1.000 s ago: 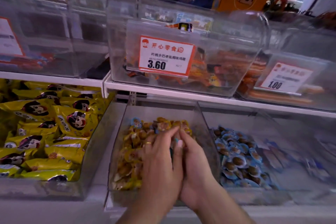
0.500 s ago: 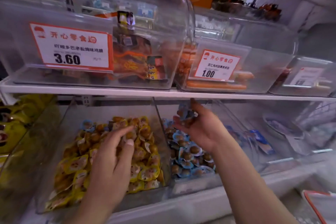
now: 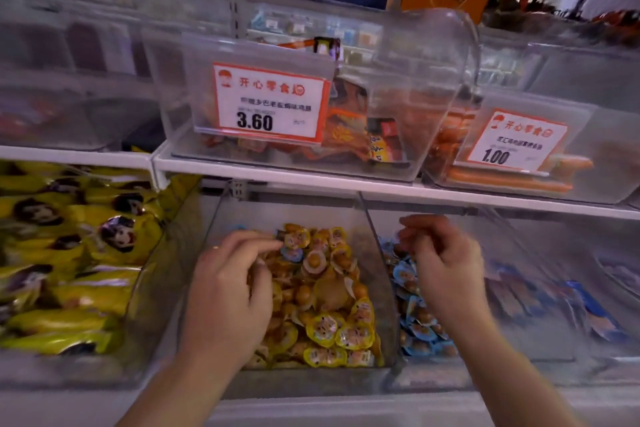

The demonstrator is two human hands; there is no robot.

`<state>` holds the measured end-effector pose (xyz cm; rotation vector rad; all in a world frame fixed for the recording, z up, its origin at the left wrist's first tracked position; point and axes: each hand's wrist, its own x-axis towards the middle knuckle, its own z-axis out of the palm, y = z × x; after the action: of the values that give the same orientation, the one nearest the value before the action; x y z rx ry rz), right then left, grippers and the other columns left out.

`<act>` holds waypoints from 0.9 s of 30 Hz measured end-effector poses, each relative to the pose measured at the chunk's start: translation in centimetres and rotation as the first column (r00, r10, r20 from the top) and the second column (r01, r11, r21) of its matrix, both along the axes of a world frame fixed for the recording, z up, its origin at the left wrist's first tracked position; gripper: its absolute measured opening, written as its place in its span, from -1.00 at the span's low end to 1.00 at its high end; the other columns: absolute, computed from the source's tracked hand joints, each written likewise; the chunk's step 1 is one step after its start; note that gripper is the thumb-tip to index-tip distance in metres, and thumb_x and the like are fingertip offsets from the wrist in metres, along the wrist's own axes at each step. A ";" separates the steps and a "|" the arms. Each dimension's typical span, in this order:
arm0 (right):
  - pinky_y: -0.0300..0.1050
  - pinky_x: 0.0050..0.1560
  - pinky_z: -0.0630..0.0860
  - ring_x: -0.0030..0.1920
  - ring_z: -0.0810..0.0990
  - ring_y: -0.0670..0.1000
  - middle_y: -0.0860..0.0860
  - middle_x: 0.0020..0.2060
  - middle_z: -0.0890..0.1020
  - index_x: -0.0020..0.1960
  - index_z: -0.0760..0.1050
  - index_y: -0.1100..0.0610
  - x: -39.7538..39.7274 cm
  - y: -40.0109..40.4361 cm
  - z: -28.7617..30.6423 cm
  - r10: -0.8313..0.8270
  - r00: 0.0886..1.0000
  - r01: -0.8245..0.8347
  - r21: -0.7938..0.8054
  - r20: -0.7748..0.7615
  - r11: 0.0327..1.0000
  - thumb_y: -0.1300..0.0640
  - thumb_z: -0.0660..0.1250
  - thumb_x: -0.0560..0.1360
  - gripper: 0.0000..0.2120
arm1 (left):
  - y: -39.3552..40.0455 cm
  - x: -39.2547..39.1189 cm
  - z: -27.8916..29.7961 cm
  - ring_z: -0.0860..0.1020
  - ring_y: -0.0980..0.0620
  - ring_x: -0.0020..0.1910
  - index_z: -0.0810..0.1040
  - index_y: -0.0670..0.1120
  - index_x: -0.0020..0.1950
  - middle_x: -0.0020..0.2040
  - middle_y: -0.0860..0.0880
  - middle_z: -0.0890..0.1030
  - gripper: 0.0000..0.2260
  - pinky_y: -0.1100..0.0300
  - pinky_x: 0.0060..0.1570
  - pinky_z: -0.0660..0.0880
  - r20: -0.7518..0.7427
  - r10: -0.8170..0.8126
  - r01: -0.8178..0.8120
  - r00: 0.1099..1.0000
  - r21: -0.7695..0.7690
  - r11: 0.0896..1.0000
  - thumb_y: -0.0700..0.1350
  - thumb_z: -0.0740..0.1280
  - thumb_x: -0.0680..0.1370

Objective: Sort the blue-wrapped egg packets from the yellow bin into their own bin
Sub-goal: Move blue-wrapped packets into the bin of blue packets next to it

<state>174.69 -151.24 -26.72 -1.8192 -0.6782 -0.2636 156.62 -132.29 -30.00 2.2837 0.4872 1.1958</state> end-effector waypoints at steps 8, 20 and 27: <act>0.07 0.27 0.47 0.27 0.52 0.20 0.13 0.33 0.50 0.40 0.43 -0.05 -0.1 14.6 -3.1 0.432 0.900 -0.244 -0.886 -0.056 0.393 -0.15 0.25 0.56 -0.56 | 2.0 -2.4 -0.6 0.43 0.02 0.21 0.61 0.05 0.08 0.22 0.08 0.48 -0.71 -0.02 0.19 0.45 -0.182 0.095 -0.085 0.979 0.061 0.994 -0.15 0.22 0.43; -0.02 0.29 0.48 0.36 0.49 0.15 0.03 0.45 0.45 0.46 0.40 -0.16 2.6 18.3 -5.2 0.425 0.890 -0.243 -0.960 -0.165 0.136 -0.15 0.35 0.49 -0.46 | 4.1 -3.7 -0.7 0.42 0.11 0.18 0.58 0.14 0.09 0.21 0.16 0.45 -0.72 0.10 0.17 0.48 -0.207 0.087 -0.102 0.974 -0.064 0.993 -0.16 0.27 0.46; -0.03 0.12 0.58 0.08 0.64 0.04 0.05 0.04 0.70 0.09 0.70 0.08 3.6 16.4 -4.3 0.382 0.853 -0.514 -0.696 -0.354 0.501 0.23 0.61 0.33 -0.66 | 3.3 -3.1 -0.2 0.40 0.14 0.20 0.58 0.13 0.08 0.19 0.20 0.44 -0.74 0.23 0.14 0.42 -0.117 0.059 -0.068 0.991 -0.080 0.994 -0.17 0.26 0.49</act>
<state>178.33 -134.84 -31.05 -2.3359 -1.2637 0.6423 153.54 -128.99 -30.18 2.2890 0.6452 1.0574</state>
